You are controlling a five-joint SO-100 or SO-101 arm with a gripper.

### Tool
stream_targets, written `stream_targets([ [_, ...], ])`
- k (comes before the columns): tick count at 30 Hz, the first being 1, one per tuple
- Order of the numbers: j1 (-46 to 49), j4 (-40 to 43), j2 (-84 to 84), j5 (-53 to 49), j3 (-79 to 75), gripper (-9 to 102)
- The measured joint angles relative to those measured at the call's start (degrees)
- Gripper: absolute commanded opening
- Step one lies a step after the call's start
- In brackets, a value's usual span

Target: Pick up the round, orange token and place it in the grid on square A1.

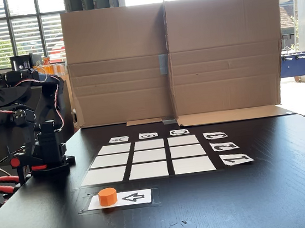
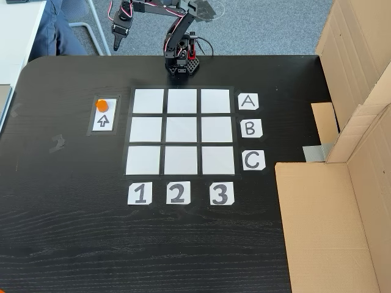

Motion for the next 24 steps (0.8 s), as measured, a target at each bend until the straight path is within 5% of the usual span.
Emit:
stream_targets([
  [24, -21.36, 1.49, -34.63, 14.77, -31.11, 29],
])
